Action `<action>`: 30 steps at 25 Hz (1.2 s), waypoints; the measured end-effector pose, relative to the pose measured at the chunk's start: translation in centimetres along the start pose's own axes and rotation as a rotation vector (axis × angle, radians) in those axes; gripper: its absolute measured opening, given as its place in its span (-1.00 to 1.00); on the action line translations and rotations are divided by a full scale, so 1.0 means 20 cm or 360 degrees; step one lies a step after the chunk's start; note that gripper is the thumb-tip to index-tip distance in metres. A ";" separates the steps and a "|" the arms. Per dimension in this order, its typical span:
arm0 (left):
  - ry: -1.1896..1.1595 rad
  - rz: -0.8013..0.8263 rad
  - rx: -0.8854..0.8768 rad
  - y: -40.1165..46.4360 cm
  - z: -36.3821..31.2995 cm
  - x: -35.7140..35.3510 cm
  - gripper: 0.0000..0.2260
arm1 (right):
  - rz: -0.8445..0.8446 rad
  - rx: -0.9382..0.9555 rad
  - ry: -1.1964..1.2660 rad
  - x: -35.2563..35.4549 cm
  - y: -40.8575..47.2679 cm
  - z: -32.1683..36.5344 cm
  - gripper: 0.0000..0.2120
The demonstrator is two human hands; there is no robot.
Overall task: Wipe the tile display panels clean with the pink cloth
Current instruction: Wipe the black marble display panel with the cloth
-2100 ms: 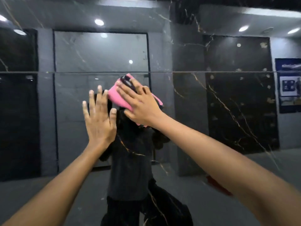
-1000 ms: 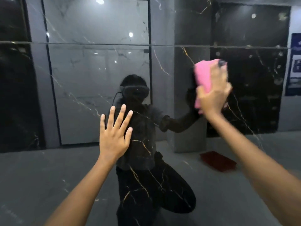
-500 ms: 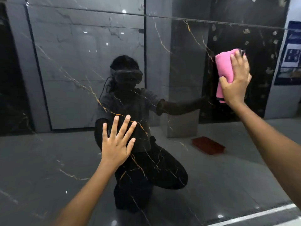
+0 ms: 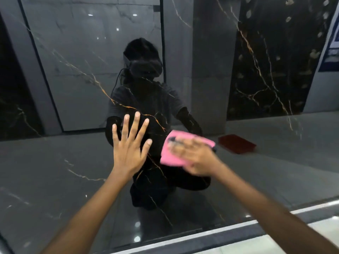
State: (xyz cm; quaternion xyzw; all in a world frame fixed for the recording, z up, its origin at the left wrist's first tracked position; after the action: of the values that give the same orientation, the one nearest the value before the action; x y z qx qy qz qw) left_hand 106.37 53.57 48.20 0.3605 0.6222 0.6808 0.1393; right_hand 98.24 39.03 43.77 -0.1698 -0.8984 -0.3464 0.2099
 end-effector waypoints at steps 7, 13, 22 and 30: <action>0.0220 -0.0112 -0.0194 -0.40 0.04 -0.21 -0.50 | -0.0728 -0.1273 -0.0257 0.53 -0.37 -0.92 -0.25; 0.0205 -0.0150 -0.0233 -0.39 0.02 -0.19 -0.50 | 0.0251 0.0184 -0.0009 -0.38 -0.22 0.58 -0.29; 0.0045 0.0176 -0.0209 -0.80 -0.14 -0.32 -0.48 | -0.0590 -0.1315 -0.0122 0.44 -0.68 -0.84 -0.30; 0.0225 -0.0095 -0.0305 -0.88 -0.12 -0.42 -0.46 | 0.0357 0.0121 -0.0140 -0.58 -0.57 0.71 -0.17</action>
State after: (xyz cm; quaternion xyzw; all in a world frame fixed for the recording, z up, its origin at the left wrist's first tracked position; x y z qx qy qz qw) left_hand 106.16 49.72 28.95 0.2780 0.5729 0.7565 0.1490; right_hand 99.27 39.05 22.20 -0.2763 -0.8946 -0.2785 0.2140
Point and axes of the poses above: each hand's wrist, its own y-axis towards the middle knuckle, its own x-axis out of the back of the hand, z = x × y, the point moved 10 cm from there along y, towards the middle knuckle, and after that the axes turned 11 degrees about x, right-handed, at the moved point
